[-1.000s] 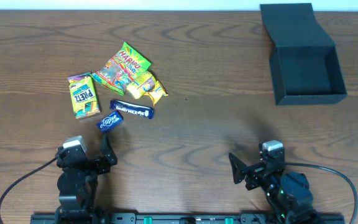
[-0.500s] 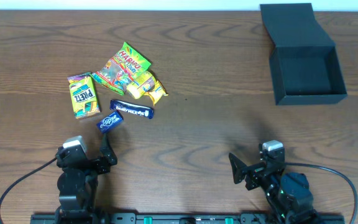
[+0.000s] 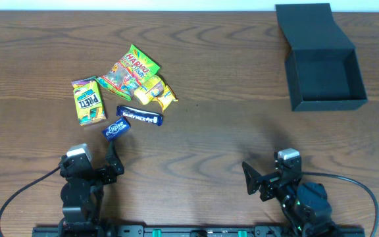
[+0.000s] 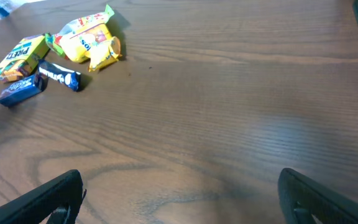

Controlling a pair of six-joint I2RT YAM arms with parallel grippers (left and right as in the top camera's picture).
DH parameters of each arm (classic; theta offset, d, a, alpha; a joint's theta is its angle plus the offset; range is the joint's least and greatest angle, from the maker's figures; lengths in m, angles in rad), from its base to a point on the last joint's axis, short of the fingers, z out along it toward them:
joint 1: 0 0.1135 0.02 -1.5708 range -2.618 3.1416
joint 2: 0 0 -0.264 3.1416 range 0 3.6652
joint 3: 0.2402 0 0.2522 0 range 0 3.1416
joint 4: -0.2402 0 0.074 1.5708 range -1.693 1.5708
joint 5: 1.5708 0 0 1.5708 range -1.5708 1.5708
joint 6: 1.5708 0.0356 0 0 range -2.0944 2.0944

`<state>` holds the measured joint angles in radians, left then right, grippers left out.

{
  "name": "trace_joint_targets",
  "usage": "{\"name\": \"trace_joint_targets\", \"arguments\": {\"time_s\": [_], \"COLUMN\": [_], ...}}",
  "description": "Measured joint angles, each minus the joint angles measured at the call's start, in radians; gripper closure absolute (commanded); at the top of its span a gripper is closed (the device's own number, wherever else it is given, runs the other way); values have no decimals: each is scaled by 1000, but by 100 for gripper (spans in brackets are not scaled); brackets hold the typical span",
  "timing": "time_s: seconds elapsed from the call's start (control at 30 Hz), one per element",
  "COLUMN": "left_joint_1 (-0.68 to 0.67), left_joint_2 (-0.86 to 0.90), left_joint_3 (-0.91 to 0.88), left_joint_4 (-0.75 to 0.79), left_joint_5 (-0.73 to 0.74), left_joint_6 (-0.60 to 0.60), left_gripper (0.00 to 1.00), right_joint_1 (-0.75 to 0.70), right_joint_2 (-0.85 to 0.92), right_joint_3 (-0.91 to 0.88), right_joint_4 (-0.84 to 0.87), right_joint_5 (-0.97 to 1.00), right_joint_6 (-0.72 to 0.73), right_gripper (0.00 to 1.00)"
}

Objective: Pack container

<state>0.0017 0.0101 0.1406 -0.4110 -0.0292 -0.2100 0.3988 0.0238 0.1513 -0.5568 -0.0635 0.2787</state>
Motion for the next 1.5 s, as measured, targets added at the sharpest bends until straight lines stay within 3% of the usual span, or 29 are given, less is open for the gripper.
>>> {"name": "trace_joint_targets", "arguments": {"time_s": [1.1, 1.43, 1.5], "left_joint_1": [0, 0, 0], "left_joint_2": [0, 0, 0], "left_joint_3": [0, 0, 0], "left_joint_4": [0, 0, 0], "left_joint_5": [0, 0, 0], "left_joint_6": [0, 0, 0], "left_gripper": [5, 5, 5], "right_joint_1": [0, 0, 0], "right_joint_2": [0, 0, 0], "right_joint_3": [0, 0, -3], "right_joint_4": [0, 50, 104], "right_joint_5": [0, -185, -217], "right_joint_6": [6, 454, 482], "right_gripper": [1, 1, 1]}}
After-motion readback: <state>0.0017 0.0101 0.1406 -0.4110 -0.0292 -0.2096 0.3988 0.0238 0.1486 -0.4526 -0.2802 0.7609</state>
